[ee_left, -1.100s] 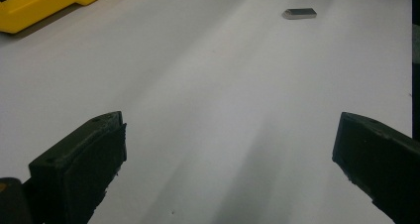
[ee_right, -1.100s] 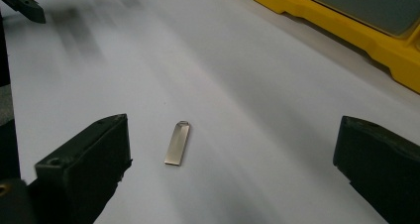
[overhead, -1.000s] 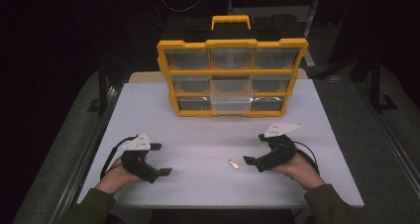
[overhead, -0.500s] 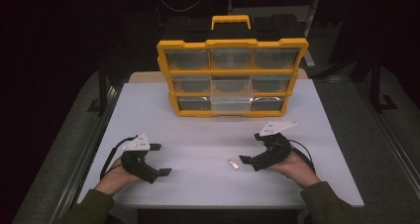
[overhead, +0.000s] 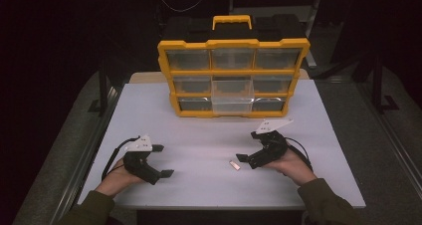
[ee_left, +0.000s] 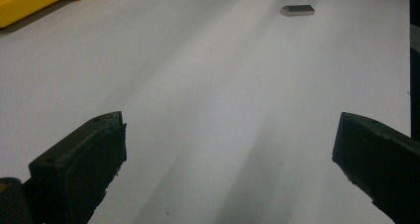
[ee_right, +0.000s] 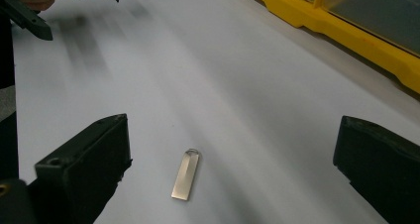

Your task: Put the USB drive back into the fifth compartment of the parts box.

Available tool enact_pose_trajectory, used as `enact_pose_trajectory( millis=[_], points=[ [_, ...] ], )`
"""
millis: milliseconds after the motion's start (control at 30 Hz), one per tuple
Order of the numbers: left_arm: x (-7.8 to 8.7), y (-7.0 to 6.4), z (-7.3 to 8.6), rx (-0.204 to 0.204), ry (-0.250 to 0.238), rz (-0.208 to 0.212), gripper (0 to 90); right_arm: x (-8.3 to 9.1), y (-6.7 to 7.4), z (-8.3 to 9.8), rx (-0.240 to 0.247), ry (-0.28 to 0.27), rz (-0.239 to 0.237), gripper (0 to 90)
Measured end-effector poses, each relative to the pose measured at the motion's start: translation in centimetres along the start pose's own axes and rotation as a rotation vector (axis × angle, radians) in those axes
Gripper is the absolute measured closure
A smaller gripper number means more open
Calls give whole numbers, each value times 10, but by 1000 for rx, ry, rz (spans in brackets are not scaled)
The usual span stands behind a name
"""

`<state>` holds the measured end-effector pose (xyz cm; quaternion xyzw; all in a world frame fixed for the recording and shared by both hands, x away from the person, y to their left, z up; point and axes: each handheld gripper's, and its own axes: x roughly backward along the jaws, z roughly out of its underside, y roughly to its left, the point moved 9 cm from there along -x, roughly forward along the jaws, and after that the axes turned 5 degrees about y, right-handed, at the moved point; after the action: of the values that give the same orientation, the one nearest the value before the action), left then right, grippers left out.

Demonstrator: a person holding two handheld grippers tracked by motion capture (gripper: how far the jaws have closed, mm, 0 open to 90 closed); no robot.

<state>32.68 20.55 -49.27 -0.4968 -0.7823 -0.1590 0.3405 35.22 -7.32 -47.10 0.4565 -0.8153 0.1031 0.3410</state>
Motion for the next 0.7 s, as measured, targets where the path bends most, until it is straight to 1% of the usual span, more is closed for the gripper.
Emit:
enact_pose_trajectory(
  millis=[200,233,367,500,700],
  points=[
    [-1,-1,1,8,1,9,0,-3,0,-3,2,3,-5,5],
    [-2,-1,0,8,-3,14,0,-6,0,-5,2,7,-13,5],
    [-2,0,0,6,-1,7,0,-9,0,-6,4,14,-17,5],
    [0,1,-1,18,-14,10,0,-10,2,-8,6,12,-24,5],
    [0,2,-1,23,-14,5,0,-13,6,-13,25,18,-33,5]
  ],
)
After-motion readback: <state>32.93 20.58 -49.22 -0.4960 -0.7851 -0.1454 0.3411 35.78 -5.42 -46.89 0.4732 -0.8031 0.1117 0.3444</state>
